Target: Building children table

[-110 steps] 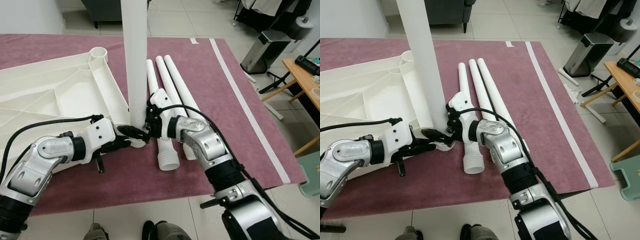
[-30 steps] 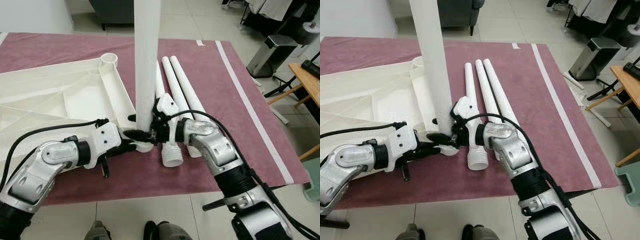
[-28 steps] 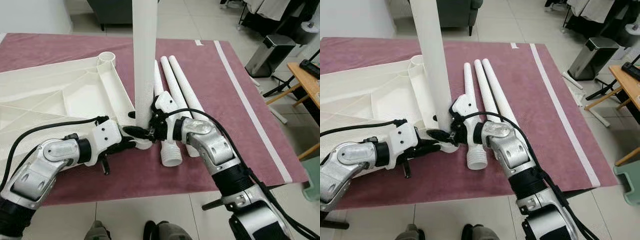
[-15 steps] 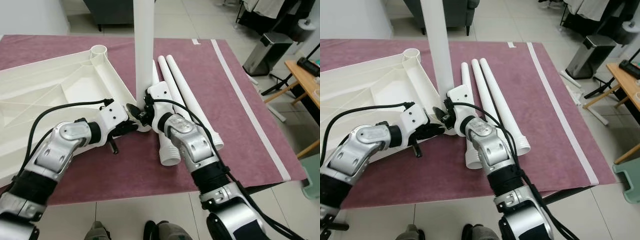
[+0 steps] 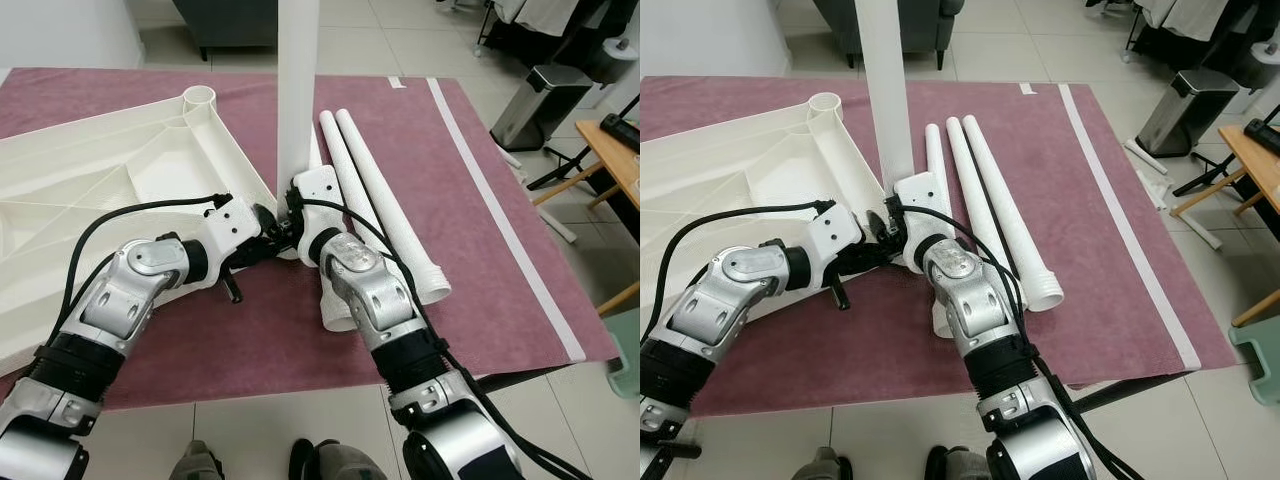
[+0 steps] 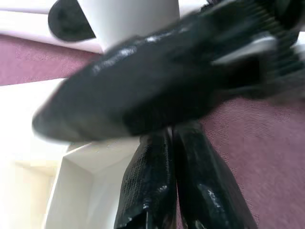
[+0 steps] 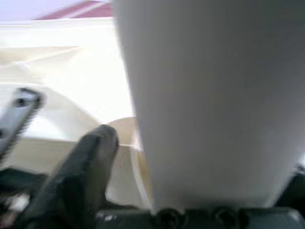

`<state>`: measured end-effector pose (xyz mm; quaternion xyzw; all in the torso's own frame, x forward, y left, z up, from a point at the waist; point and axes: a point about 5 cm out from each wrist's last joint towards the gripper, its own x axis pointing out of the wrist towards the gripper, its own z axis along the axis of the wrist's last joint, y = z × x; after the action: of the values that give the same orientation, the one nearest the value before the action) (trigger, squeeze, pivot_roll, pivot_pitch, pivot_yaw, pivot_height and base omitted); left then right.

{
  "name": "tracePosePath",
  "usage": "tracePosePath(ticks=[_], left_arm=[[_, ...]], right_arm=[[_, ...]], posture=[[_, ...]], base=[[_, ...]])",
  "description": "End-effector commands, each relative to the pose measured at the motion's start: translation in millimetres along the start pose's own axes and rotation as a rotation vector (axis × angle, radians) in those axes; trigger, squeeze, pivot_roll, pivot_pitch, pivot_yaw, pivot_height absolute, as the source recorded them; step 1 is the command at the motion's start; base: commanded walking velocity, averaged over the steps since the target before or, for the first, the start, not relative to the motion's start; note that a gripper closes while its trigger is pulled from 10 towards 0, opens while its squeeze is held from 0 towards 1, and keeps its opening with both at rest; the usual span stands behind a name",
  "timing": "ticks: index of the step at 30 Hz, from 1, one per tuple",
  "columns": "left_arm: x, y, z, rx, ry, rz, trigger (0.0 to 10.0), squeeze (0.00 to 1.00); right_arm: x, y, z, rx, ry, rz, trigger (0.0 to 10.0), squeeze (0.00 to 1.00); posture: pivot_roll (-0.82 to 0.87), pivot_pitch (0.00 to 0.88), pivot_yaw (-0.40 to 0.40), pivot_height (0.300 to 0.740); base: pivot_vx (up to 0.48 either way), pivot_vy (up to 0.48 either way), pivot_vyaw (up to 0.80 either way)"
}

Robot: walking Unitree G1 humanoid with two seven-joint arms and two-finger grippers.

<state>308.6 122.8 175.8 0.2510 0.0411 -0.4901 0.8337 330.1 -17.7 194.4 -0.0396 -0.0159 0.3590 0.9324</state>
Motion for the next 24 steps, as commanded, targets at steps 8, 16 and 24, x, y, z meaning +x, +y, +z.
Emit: tracePosePath(ticks=[8,16,24], left_arm=[[-10.6,-20.1,24,0.096,-0.123,-0.108,0.0,0.00],[-33.6,-42.2,24,0.131,-0.112,-0.218,0.0,0.00],[-50.7,-60.6,28,0.143,-0.110,-0.309,0.0,0.00]], right_arm=[[-21.2,15.1,20,-0.060,-0.086,0.415,10.0,0.00],[-42.2,-0.4,18,-0.163,-0.031,0.586,10.0,0.00],[-52.5,-3.6,7,-0.204,0.062,0.737,10.0,0.00]], posture=[[0.14,0.144,-0.072,0.740],[0.15,0.146,-0.074,0.740],[0.16,0.153,-0.079,0.740]], base=[[0.000,0.000,0.00],[0.000,0.000,0.00],[0.000,0.000,0.00]])
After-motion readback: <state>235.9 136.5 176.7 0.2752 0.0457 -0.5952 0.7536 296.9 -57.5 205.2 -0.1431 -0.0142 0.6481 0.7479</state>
